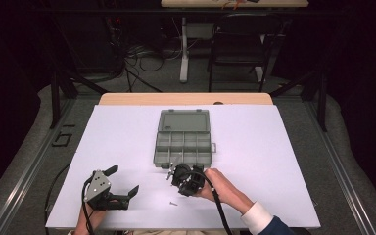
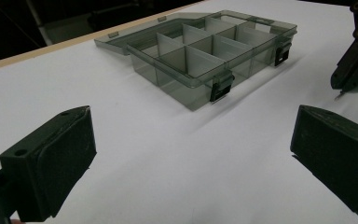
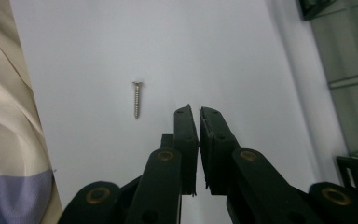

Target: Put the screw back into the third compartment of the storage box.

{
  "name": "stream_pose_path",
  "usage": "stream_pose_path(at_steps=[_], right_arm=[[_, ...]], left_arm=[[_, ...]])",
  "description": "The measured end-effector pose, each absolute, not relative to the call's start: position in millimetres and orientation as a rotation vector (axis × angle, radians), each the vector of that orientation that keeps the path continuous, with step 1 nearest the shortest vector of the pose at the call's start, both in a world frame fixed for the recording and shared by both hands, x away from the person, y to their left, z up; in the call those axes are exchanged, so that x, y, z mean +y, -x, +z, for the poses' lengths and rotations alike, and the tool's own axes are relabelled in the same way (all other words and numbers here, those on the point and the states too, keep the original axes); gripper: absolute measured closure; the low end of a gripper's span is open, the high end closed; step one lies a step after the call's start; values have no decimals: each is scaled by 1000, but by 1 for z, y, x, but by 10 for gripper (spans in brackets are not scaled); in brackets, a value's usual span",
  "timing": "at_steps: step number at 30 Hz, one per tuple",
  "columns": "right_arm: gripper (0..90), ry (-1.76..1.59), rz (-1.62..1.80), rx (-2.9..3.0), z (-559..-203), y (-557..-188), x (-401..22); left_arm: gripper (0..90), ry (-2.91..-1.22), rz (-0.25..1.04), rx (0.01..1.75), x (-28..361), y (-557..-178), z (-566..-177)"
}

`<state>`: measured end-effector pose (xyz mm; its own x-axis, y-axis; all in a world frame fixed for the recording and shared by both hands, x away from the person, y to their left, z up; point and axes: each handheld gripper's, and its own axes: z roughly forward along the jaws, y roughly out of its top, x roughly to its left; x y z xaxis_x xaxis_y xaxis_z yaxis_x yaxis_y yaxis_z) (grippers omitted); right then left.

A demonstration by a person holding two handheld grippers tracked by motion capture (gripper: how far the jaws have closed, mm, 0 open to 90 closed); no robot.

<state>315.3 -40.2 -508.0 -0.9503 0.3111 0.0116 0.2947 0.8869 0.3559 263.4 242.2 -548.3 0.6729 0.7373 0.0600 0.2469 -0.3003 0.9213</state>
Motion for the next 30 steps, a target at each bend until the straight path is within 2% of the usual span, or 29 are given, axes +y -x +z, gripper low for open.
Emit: stream_pose_path(at_steps=[11,22,30], right_arm=[[862,-552,597,2945,-481,-333,-60],[862,-640,597,2868,-452,-366,-71],[862,-663,593,2838,-445,-377,-73]], left_arm=[[0,-1863,598,775,242,-263,-549],[0,-1864,599,775,242,-263,-549],[0,-1864,597,774,241,-263,-549]])
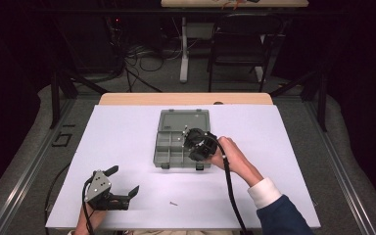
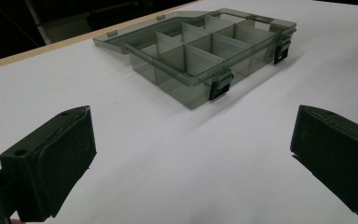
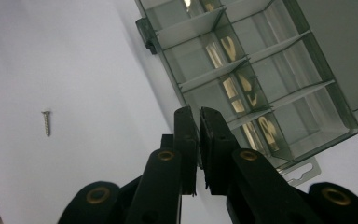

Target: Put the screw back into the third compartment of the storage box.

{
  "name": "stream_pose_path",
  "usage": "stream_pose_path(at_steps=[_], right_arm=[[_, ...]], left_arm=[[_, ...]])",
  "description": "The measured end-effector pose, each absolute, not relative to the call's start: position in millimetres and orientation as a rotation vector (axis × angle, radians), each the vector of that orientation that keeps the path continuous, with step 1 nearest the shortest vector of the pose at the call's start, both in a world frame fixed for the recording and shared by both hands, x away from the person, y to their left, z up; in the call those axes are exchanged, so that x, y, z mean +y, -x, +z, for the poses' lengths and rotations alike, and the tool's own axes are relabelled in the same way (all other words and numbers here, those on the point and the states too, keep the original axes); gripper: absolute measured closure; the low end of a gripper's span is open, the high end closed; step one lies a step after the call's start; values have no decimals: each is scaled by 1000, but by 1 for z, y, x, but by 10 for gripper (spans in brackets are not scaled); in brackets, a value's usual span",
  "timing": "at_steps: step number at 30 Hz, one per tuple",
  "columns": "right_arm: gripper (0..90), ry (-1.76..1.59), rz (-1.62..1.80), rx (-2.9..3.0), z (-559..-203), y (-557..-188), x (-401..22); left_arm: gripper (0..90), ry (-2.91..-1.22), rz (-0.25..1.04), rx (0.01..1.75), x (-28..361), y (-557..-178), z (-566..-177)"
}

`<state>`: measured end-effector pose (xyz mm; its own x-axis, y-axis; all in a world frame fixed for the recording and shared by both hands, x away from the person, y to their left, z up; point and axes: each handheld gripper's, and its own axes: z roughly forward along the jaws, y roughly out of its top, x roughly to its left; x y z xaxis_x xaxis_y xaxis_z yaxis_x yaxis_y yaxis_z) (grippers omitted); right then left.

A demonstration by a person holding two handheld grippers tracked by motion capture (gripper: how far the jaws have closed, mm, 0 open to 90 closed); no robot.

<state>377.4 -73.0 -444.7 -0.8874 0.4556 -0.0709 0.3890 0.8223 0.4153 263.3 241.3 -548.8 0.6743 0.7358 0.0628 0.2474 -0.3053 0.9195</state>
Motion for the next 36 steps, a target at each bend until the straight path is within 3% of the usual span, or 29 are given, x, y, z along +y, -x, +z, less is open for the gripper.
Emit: stream_pose_path(at_steps=[36], right_arm=[[862,-744,548,2757,-443,-421,-73]], left_arm=[[0,-1866,599,772,241,-263,-549]])
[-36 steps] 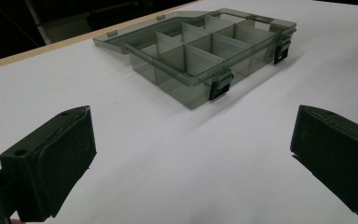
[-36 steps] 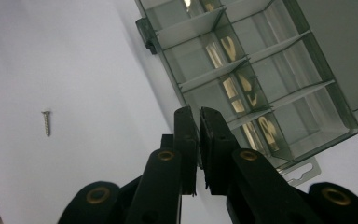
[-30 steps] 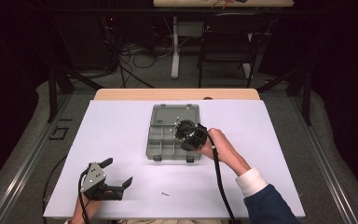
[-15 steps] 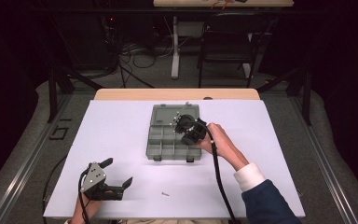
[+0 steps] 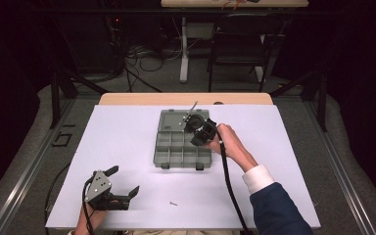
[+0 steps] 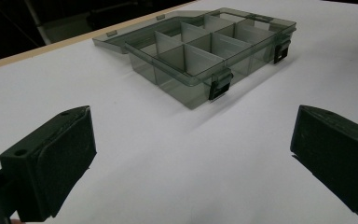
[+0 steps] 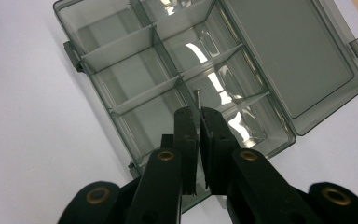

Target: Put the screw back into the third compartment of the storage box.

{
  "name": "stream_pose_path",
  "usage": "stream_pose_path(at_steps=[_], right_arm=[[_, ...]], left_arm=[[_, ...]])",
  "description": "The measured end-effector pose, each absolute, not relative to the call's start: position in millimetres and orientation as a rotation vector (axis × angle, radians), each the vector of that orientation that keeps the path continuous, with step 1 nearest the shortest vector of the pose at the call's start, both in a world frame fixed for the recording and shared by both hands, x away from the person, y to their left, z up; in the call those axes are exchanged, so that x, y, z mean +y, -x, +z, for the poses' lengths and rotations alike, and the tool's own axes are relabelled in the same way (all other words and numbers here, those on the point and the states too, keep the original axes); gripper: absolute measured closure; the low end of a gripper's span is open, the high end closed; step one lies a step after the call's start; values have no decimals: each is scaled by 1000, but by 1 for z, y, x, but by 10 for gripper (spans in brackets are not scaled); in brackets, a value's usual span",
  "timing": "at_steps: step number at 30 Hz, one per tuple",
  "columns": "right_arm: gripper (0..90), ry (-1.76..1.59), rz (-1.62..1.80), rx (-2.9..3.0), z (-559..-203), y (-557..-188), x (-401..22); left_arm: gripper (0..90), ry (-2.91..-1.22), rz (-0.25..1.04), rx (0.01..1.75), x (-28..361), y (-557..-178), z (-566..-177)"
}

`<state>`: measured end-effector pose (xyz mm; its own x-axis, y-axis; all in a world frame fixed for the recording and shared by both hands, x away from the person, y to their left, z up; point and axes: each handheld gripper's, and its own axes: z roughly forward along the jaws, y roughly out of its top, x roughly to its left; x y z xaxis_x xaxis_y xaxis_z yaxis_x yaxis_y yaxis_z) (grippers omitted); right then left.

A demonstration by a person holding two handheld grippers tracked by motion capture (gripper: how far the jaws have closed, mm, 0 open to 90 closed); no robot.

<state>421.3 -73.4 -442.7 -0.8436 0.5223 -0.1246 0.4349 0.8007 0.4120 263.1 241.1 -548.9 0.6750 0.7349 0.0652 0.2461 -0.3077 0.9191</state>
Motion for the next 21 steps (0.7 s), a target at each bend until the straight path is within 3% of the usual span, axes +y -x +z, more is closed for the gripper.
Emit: stream_pose_path(at_steps=[21], right_arm=[[861,-816,493,2731,-465,-450,-62]], left_arm=[[0,-1862,596,773,241,-264,-549]])
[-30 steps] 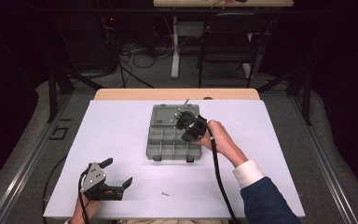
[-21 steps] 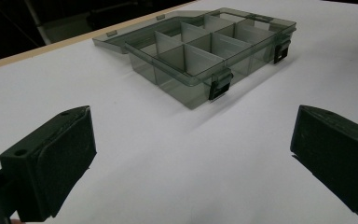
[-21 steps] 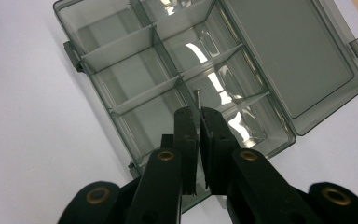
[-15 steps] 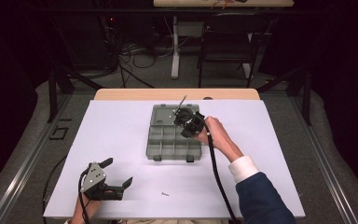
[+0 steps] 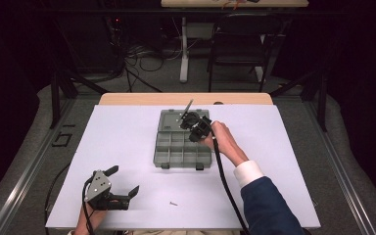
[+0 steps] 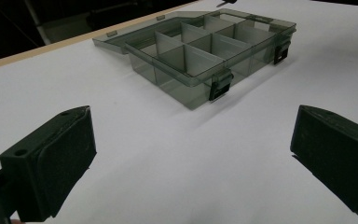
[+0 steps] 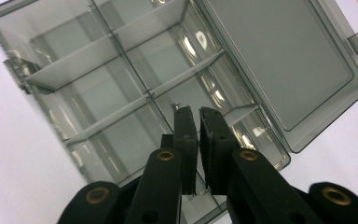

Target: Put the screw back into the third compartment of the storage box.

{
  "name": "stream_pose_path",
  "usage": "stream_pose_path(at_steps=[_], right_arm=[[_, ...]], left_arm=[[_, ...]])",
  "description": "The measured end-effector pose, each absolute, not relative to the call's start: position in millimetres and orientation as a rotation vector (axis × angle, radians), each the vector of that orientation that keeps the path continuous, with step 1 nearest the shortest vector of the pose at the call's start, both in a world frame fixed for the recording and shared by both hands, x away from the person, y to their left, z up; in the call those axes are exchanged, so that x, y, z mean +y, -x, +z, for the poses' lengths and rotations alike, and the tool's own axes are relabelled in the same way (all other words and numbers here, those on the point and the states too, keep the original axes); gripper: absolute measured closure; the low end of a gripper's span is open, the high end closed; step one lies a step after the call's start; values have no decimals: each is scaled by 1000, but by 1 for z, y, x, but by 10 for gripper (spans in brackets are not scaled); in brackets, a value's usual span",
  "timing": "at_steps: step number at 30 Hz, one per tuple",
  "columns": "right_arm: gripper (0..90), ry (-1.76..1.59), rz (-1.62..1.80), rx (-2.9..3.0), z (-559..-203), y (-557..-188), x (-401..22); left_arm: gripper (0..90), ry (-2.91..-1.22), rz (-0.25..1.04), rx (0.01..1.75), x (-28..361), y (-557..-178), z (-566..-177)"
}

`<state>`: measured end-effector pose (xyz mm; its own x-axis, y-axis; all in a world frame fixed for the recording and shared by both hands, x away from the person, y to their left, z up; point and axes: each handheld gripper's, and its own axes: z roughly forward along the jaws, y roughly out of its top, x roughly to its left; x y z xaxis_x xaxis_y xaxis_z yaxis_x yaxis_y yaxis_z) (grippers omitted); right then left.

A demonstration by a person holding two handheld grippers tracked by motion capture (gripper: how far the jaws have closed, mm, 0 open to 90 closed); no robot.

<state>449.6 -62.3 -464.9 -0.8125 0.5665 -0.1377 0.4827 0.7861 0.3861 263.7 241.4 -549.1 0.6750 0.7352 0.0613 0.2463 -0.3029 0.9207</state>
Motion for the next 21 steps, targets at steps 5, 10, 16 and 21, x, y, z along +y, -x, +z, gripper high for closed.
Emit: stream_pose_path(at_steps=[5,10,16,21], right_arm=[[861,-827,470,2737,-473,-456,-59],[856,-839,444,2740,-477,-459,-56],[813,-852,451,2732,-479,-460,-55],[719,-850,478,2734,-477,-458,-56]], left_arm=[[0,-1865,596,770,241,-264,-549],[0,-1870,598,767,241,-264,-549],[0,-1869,597,765,241,-264,-549],[0,-1870,598,766,241,-264,-549]])
